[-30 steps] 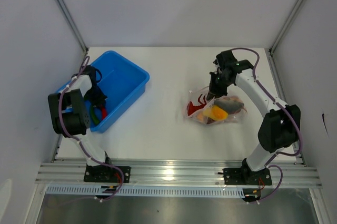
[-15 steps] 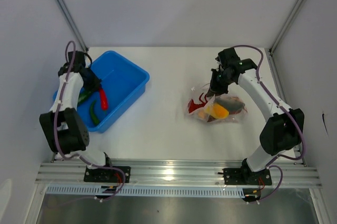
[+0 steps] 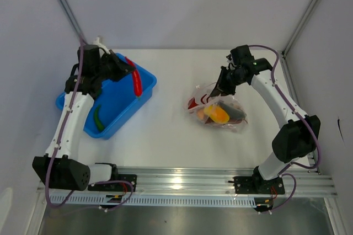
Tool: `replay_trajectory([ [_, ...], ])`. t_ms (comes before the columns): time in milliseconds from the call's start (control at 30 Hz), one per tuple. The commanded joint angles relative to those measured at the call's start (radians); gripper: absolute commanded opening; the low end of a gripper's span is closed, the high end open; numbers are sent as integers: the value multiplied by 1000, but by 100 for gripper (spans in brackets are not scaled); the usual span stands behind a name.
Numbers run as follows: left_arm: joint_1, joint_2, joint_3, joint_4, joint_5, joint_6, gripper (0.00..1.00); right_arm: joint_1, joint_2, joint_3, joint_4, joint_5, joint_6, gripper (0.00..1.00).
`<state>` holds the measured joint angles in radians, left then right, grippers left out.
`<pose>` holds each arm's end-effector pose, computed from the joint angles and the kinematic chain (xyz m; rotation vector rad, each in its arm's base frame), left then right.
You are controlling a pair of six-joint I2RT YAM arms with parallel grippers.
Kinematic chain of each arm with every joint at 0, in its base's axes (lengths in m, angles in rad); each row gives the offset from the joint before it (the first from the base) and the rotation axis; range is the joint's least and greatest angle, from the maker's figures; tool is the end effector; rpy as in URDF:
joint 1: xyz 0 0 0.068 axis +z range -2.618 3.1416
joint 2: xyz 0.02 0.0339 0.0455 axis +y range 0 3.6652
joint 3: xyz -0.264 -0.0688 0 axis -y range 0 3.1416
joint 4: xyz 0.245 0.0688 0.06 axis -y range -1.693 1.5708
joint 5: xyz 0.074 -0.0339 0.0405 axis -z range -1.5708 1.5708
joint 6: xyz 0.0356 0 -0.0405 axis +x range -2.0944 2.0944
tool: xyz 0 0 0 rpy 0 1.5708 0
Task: Place the food in the zip-top bag and seal the zipper
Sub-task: Place the fake vegetable in the zipper food storage bag.
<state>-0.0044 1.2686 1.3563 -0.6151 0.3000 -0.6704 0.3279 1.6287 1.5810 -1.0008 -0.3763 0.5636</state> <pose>0.2735 -0.0117 0.3924 -0.5254 2.0896 -0.7146 0.3142 0.1207 0.3325 0.1827 2.7225 0.7822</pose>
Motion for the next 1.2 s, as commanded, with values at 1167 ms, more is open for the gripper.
replay_trajectory([
  [1167, -559, 170, -101, 1121, 361, -64, 1, -6, -138, -58, 237, -587, 404, 0],
])
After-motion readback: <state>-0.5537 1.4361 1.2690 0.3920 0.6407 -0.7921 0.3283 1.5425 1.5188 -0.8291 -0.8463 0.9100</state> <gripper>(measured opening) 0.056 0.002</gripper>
